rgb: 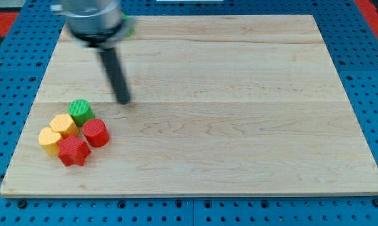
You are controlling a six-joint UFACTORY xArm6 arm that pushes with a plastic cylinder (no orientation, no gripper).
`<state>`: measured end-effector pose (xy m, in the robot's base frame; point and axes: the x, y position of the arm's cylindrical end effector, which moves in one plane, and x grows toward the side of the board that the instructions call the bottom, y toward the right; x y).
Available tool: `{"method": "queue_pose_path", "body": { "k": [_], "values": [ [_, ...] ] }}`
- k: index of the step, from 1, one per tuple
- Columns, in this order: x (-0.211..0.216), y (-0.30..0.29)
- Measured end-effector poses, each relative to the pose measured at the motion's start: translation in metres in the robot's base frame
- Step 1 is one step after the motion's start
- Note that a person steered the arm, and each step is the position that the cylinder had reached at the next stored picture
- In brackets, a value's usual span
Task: Move the green star diagonal to the bottom of the blue triangle
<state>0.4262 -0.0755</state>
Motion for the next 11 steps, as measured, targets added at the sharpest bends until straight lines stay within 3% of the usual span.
{"method": "queue_pose_path", "body": {
  "k": [1,3,5,7,9,11],
  "values": [
    [-0.076,0.041],
    [-0.232,0.06],
    [-0.234,0.051],
    [-0.234,-0.064],
    [-0.189,-0.095],
    [-0.175,-0.136]
  ]
}}
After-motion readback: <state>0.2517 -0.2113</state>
